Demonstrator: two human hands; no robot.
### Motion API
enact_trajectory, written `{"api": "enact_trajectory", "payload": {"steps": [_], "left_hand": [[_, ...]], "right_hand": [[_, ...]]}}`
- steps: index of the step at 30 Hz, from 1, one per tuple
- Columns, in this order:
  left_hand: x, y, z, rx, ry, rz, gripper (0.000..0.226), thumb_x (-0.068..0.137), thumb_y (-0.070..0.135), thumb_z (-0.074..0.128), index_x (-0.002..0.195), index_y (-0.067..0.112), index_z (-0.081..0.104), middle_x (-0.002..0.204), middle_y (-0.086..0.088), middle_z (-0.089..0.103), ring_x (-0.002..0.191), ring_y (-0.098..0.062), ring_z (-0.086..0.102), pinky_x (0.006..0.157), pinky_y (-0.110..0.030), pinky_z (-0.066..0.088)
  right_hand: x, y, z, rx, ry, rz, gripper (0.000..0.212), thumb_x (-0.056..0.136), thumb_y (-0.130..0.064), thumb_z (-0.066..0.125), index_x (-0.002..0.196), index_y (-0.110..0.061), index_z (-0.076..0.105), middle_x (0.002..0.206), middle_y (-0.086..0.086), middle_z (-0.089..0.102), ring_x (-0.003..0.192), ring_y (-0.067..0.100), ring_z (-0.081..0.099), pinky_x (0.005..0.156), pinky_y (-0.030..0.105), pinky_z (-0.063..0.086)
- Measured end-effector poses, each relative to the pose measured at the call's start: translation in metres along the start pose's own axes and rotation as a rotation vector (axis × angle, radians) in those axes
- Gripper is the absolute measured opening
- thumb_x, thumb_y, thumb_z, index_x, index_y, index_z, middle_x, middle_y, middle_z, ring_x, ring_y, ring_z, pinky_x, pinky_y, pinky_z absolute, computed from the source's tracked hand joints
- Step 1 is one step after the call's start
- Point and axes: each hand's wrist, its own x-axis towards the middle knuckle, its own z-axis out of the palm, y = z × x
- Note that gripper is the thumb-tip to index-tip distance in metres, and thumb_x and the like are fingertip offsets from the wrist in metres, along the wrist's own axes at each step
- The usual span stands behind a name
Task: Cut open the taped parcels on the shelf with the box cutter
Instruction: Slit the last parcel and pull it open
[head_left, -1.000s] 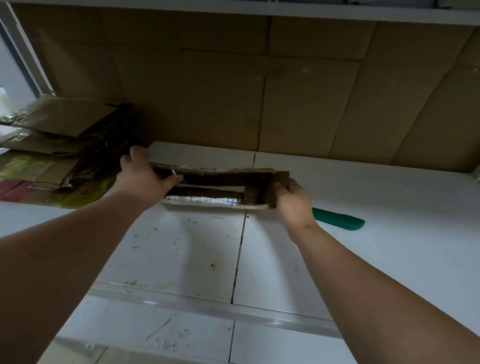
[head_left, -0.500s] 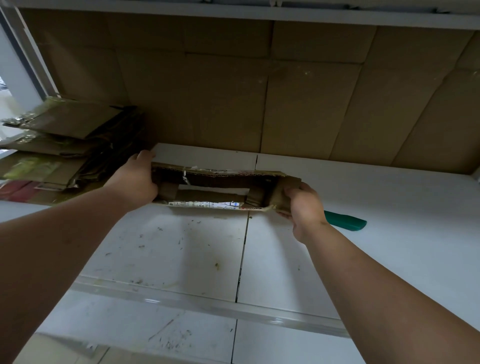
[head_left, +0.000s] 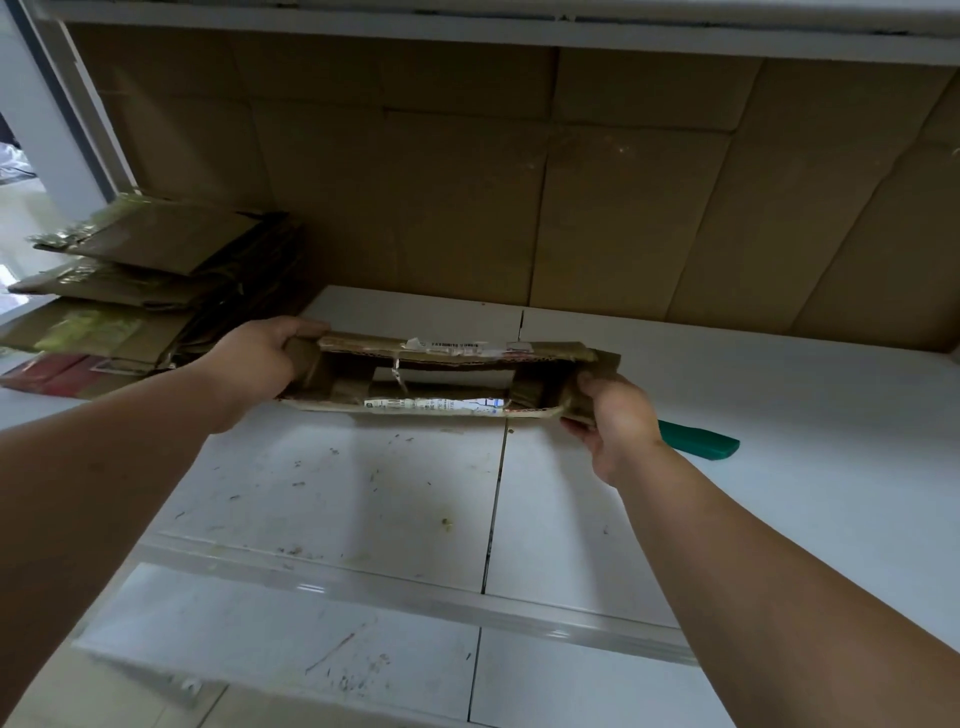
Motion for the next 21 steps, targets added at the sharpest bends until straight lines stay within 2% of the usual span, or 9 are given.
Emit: {"api": "enact_trajectory", "payload": {"steps": [3,5,7,10,13,15,17,19,21], "left_hand": [[-0.004,0.002,0.001,0.127,0.012,0.067,0.047,0.092,0.007,0.061,0.134,0.028,0.054,0.106,0.009,0.06,0.09,-0.008,0.056,0.064,-0.016,0.039],[-0.007,0.004,0.003,0.302,-0.008,0.133,0.064,0.088,0.015,0.07,0.144,0.026,0.043,0.122,0.005,0.06,0.1,-0.011,0.055,0.077,-0.018,0.041],[-0.01,0.006,0.006,0.514,-0.126,0.168,0.076,0.086,0.029,0.073,0.149,0.033,0.032,0.135,0.0,0.052,0.113,-0.016,0.052,0.091,-0.027,0.042],[-0.01,0.014,0.009,0.748,-0.312,0.083,0.087,0.082,0.058,0.067,0.152,0.04,0.019,0.14,-0.002,0.041,0.124,-0.023,0.045,0.103,-0.037,0.041],[-0.007,0.029,0.013,0.886,-0.334,0.108,0.081,0.083,0.071,0.052,0.151,0.035,0.026,0.13,-0.001,0.052,0.113,-0.02,0.052,0.098,-0.037,0.047],[-0.009,0.04,0.018,0.996,-0.354,0.088,0.09,0.076,0.083,0.039,0.149,0.031,0.029,0.126,0.0,0.055,0.106,-0.018,0.055,0.09,-0.034,0.05],[-0.011,0.048,0.025,1.101,-0.347,0.069,0.101,0.068,0.09,0.027,0.15,0.032,0.025,0.132,-0.003,0.05,0.109,-0.021,0.054,0.087,-0.035,0.051],[-0.014,0.05,0.035,1.144,-0.295,0.127,0.088,0.077,0.086,0.025,0.152,0.041,0.012,0.146,-0.005,0.039,0.119,-0.027,0.05,0.089,-0.041,0.051],[-0.016,0.05,0.045,1.123,-0.258,0.2,0.072,0.088,0.076,0.027,0.15,0.049,0.004,0.151,-0.004,0.033,0.122,-0.03,0.047,0.089,-0.041,0.051]], "right_hand": [[-0.004,0.001,-0.003,-0.003,-0.044,0.012,0.022,0.097,-0.008,0.052,0.092,-0.026,0.062,0.098,0.003,0.067,0.095,0.022,0.063,0.084,0.041,0.057],[-0.006,0.001,-0.006,-0.028,-0.064,0.008,0.026,0.097,-0.004,0.049,0.095,-0.027,0.062,0.1,0.003,0.067,0.097,0.023,0.063,0.087,0.043,0.056],[-0.008,0.001,-0.009,-0.043,-0.052,0.018,0.026,0.096,-0.004,0.049,0.096,-0.027,0.061,0.102,0.005,0.068,0.098,0.024,0.064,0.088,0.044,0.056],[-0.012,0.0,-0.011,-0.067,-0.07,0.025,0.022,0.096,-0.007,0.048,0.097,-0.025,0.062,0.106,0.008,0.069,0.104,0.026,0.064,0.092,0.044,0.054],[-0.017,-0.001,-0.012,-0.114,-0.099,0.007,0.019,0.1,-0.017,0.048,0.098,-0.027,0.063,0.106,0.006,0.07,0.105,0.026,0.063,0.093,0.043,0.054],[-0.021,-0.001,-0.011,-0.121,-0.11,0.013,0.017,0.101,-0.023,0.048,0.098,-0.028,0.064,0.105,0.006,0.07,0.105,0.026,0.063,0.092,0.043,0.054],[-0.024,0.0,-0.012,-0.11,-0.108,0.023,0.018,0.101,-0.024,0.048,0.096,-0.029,0.064,0.104,0.006,0.069,0.104,0.026,0.063,0.093,0.043,0.054],[-0.026,0.001,-0.013,-0.076,-0.081,0.042,0.019,0.101,-0.022,0.047,0.092,-0.029,0.062,0.1,0.005,0.068,0.101,0.025,0.063,0.089,0.043,0.055],[-0.029,0.0,-0.015,-0.026,-0.065,0.069,0.017,0.101,-0.019,0.048,0.093,-0.027,0.06,0.102,0.006,0.066,0.1,0.026,0.062,0.083,0.042,0.057]]}}
